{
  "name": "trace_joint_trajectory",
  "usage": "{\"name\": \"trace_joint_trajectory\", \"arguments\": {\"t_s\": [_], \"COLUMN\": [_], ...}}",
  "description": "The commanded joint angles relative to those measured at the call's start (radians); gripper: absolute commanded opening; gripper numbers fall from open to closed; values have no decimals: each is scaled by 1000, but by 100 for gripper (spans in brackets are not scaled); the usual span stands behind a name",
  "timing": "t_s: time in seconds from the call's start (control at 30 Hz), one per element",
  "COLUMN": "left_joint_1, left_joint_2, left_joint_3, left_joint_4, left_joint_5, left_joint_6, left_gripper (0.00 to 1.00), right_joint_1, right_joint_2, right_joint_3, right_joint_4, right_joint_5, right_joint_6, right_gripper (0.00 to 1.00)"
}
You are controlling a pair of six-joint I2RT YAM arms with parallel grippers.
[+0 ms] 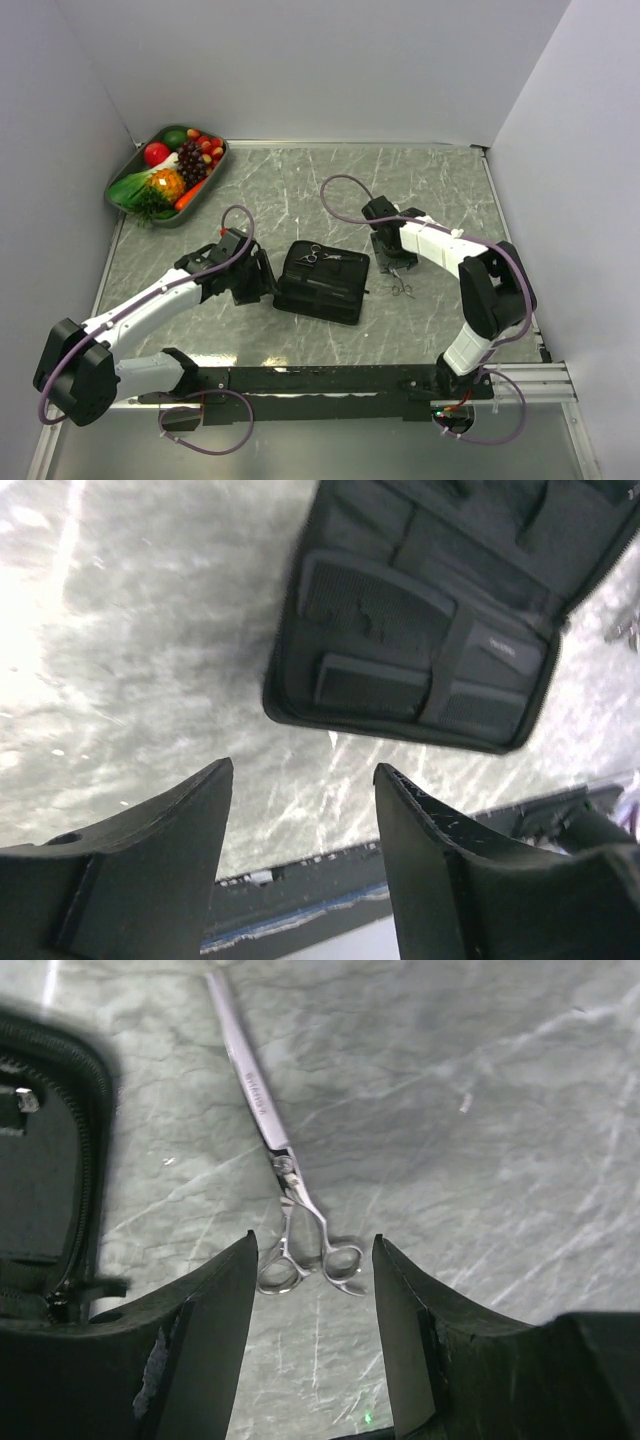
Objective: Sort the hair-cutting tools
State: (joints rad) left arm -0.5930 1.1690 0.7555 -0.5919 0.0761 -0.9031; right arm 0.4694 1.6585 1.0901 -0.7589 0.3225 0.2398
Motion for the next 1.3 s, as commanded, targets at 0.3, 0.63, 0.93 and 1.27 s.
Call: {"name": "trace_joint_trajectory", "arguments": {"t_s": [0.3,0.63,0.93,1.27], "left_joint_1": [-34,-113,-110,13], "left_joint_2": [-43,0,70,224], "left_joint_3": [-53,-114,-153,-110], "left_joint_4": [34,130,224,330], "left_joint_5": [175,172,45,-38], "left_joint_6": [-71,-128,-103,0], "left_gripper": [67,62,49,43], "right_joint_1": [-94,-95,-95,-91], "right_joint_2": [99,162,172,107], "right_joint_3": [22,47,60,27], "right_joint_4": [78,78,50,46], "right_joint_5": [-181,-181,-184,-218], "right_joint_6": [-129,-135,-126,-106], "right_gripper": [55,49,16,0]}}
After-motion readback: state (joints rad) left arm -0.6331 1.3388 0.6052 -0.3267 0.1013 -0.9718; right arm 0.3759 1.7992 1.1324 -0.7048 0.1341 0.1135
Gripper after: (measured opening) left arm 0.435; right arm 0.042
